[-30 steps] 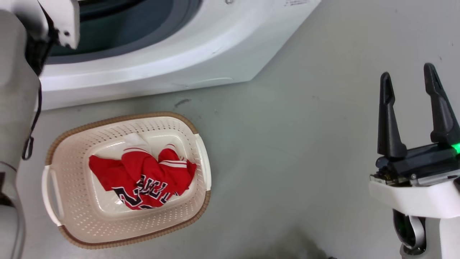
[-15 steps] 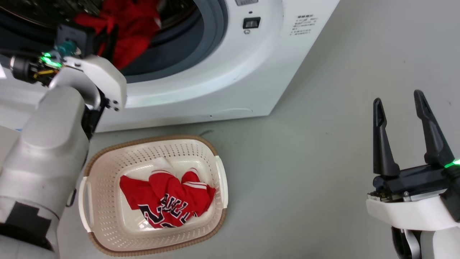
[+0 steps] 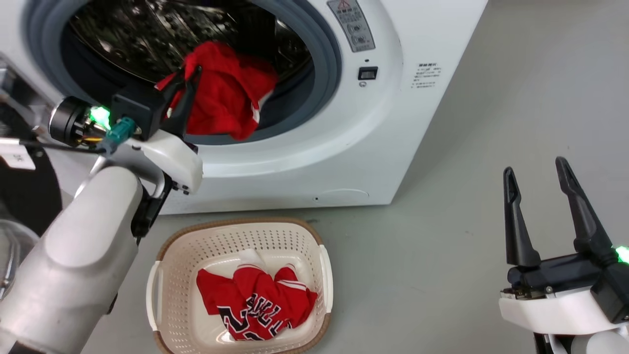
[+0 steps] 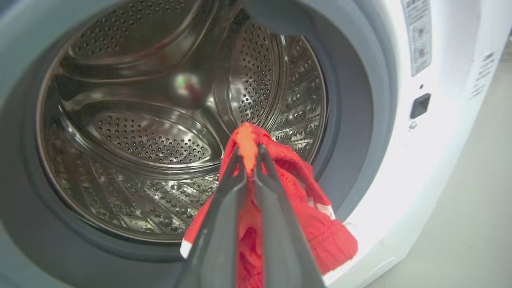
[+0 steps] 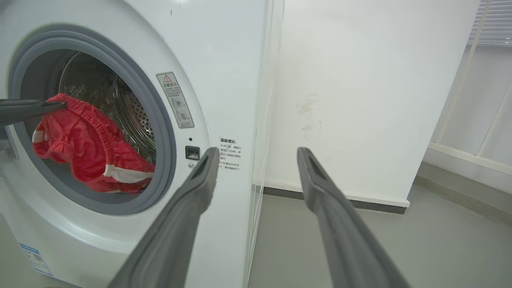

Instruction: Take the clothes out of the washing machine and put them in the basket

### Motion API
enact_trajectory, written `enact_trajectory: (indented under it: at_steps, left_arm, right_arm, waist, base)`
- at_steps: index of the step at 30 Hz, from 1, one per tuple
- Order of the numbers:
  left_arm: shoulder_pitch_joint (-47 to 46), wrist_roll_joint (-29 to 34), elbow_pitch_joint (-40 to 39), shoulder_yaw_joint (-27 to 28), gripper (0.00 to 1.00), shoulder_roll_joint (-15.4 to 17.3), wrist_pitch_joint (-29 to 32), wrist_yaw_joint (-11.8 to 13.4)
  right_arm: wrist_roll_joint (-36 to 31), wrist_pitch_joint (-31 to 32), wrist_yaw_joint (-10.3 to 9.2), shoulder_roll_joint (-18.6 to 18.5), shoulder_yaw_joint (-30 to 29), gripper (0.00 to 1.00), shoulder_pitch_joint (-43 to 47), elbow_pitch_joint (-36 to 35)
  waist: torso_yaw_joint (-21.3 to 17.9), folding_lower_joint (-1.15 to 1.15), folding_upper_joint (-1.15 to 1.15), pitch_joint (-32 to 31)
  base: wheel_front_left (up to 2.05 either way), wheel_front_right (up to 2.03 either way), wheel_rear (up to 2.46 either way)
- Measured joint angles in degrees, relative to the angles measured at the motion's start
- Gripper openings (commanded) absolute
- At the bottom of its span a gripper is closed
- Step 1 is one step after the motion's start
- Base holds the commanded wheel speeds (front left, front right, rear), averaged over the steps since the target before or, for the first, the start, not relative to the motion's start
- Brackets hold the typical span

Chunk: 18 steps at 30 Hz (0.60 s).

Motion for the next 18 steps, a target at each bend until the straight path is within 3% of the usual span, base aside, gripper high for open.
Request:
enact_trajectory:
  at_steps: [10,18]
  left_arm:
    - [8.27,0.6,-25.69,1.54,0.0,8.61,6.68,7.6]
    - [12.2,1.56,-40.76,3.72,0.0,13.61,10.16,12.79]
  right_arm:
    - [-0.16,0.0,0.0,0.0,-0.43,1.0,2.69,0.52]
    - [-0.16,0.0,0.0,0.0,-0.34,1.0,4.04,1.0]
  waist:
    - [2.45,0.0,0.0,-4.51]
    - [3.85,0.0,0.0,-6.47]
  base:
    - [0.0,0.0,0.0]
    - [0.0,0.0,0.0]
